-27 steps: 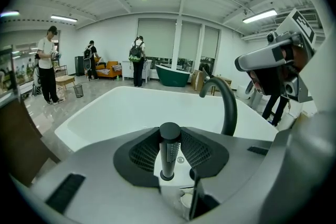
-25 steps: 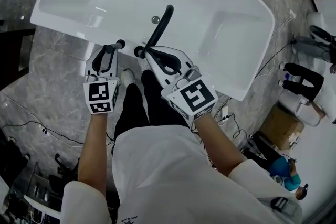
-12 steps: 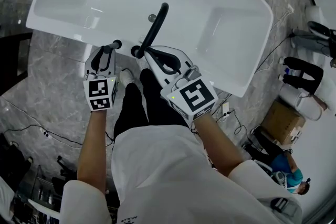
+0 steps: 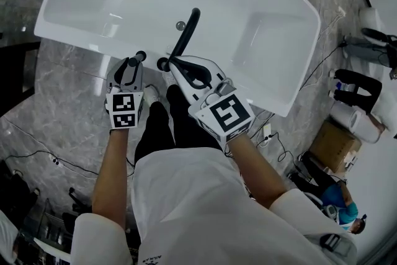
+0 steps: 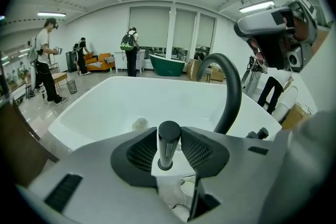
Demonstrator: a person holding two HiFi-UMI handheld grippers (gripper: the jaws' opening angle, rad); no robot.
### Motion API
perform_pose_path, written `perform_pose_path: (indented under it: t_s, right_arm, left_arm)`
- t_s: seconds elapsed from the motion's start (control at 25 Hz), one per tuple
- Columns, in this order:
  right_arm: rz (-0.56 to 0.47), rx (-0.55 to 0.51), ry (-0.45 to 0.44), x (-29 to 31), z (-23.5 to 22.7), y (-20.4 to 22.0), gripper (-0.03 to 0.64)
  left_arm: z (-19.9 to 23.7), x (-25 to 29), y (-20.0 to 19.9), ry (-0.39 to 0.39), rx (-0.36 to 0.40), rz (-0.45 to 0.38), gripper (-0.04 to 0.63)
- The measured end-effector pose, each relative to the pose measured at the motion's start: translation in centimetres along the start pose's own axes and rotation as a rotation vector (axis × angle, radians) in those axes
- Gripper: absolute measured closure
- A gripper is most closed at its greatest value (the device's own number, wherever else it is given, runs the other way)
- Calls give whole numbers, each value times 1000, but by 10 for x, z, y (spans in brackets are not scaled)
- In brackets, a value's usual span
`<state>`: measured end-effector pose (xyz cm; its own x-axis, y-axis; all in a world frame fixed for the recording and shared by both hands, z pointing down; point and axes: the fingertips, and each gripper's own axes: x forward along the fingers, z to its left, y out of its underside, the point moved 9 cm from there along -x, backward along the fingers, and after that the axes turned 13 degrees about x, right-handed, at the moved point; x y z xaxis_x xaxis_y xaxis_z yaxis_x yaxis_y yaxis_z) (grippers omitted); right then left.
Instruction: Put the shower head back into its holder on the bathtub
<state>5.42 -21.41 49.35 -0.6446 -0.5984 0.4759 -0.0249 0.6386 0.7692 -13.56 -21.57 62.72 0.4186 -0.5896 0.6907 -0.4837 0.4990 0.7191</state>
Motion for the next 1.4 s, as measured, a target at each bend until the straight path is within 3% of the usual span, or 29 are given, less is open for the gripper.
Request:
perform_pose_path:
  t_s: [0.2, 0.48, 0.76, 0.96, 1.12, 1.4]
  right_arm:
    - [-18, -23, -14, -4, 13, -10, 597]
    - [-51, -53, -16, -20, 38, -19, 598]
    - [-125, -75, -6, -46, 73, -30, 598]
    - [-172, -60, -18, -67, 94, -29, 598]
    - [-193, -88, -44, -70, 106, -34, 598]
    - [-205, -147, -98, -81, 115, -53, 598]
  left_arm:
    - [-3, -12, -5, 9, -1, 4, 414]
    - [-2, -71, -30, -5, -43, -95, 416]
    - [1, -150, -66, -18, -24, -248, 576]
    - [-1, -194, -86, -1, -42, -352, 583]
    - [2, -220, -98, -47, -26, -407, 583]
    - [4, -233, -104, -126, -35, -398, 583]
